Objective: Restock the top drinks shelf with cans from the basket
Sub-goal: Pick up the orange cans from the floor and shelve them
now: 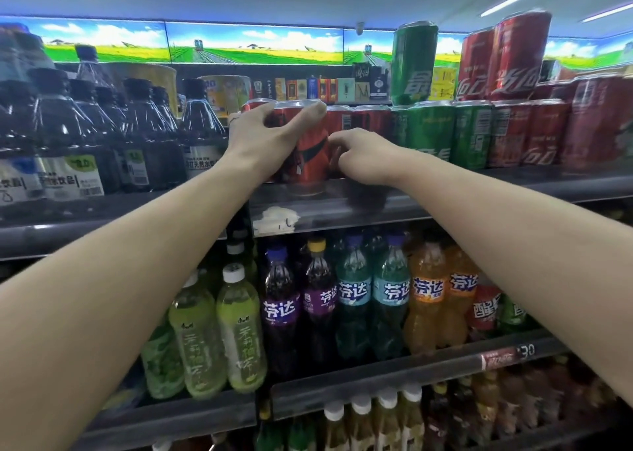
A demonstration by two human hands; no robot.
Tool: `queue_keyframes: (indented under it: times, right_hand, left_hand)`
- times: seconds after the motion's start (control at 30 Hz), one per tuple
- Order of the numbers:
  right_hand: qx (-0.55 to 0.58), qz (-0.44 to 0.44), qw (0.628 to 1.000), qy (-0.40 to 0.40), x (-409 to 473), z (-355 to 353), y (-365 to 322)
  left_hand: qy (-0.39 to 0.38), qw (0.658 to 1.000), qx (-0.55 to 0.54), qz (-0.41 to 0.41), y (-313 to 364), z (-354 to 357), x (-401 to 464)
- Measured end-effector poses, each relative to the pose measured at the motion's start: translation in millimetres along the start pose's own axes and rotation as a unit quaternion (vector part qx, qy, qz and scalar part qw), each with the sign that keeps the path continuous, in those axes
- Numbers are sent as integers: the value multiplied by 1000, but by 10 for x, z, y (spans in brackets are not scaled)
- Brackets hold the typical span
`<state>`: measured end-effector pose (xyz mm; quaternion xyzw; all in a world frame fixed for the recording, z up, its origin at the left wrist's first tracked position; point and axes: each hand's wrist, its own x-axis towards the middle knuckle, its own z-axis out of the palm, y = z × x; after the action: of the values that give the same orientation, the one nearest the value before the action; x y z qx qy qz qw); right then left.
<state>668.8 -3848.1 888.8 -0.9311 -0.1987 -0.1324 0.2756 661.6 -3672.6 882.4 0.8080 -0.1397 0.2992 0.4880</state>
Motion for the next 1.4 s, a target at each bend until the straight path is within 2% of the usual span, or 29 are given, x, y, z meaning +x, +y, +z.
queue_keyframes:
  times: [0.1,0.23,0.3,0.5,0.67,0.8,0.93,1.13,1.23,1.3,1.4]
  right_hand:
    - [85,-6,996,22,-46,-100,45]
    - [246,-26,968,-43,-111,-202,47]
    - [268,-45,961,-57,-126,-210,44]
    - [219,-73,973,18,-177,-123,27]
    - [179,-33,981,63,-205,-169,140]
    - [46,25,987,150,-171,-214,332]
    - [-78,76,966,233,-194,-168,382]
    - [-52,78,954,286,-301,-115,346]
    - [-30,67,951,301,-332,-105,358]
    - [-28,64,952,299,-353,-118,372]
    - [-24,59,952,301,-362,-130,409]
  left_hand:
    - [-2,1000,8,-1,17,-3,7]
    - [-3,1000,10,9,50,16,0]
    - [-4,1000,13,20,75,48,-12]
    - [-28,997,63,40,171,79,-7]
    - [-54,997,58,6,141,32,5]
    - [-54,998,39,23,93,29,-5]
    - [-100,990,69,73,113,68,-49]
    - [-175,972,91,129,140,83,-116]
    - [-174,969,87,150,236,93,-110]
    - [-141,977,97,129,290,124,-134]
    - [-105,988,110,26,288,162,-128]
